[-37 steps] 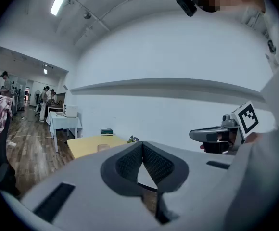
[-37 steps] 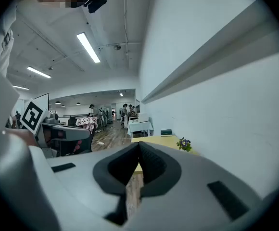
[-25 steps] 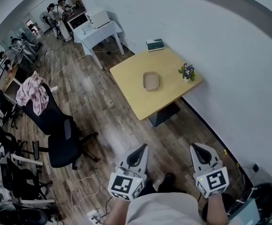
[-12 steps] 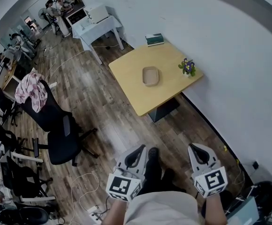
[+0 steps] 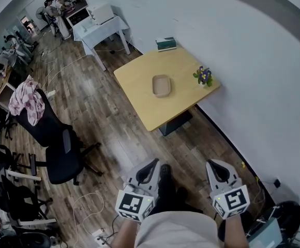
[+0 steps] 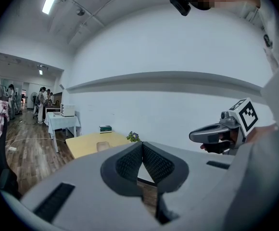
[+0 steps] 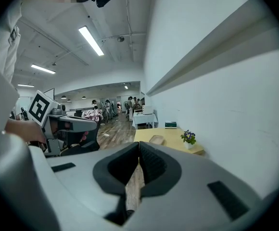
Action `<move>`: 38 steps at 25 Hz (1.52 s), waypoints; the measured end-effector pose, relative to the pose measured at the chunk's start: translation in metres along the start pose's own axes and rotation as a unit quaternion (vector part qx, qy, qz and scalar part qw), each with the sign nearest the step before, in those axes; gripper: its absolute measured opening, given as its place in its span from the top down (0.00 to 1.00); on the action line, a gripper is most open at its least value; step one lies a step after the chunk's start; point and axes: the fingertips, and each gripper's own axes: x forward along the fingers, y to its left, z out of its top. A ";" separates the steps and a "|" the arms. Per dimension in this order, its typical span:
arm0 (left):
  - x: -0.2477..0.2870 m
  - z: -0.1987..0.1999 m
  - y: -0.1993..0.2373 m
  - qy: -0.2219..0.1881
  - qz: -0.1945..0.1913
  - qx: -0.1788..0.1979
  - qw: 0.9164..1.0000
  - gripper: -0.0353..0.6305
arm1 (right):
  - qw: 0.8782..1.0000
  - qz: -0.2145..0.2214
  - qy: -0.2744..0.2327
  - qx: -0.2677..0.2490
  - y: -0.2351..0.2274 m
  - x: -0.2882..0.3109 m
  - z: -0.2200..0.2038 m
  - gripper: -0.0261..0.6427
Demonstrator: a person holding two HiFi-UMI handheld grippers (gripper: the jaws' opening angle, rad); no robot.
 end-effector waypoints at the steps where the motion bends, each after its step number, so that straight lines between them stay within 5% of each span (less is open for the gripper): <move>1: 0.003 0.000 0.002 0.001 -0.001 -0.001 1.000 0.95 | 1.000 0.000 0.001 0.000 -0.002 0.004 0.001 0.95; 27: 0.075 0.019 0.105 -0.001 0.012 -0.011 1.000 0.94 | 0.999 0.048 0.018 -0.009 -0.012 0.141 0.042 0.89; 38: 0.107 0.018 0.150 0.000 -0.006 -0.023 1.000 0.77 | 0.998 0.058 0.023 -0.032 -0.010 0.198 0.065 0.76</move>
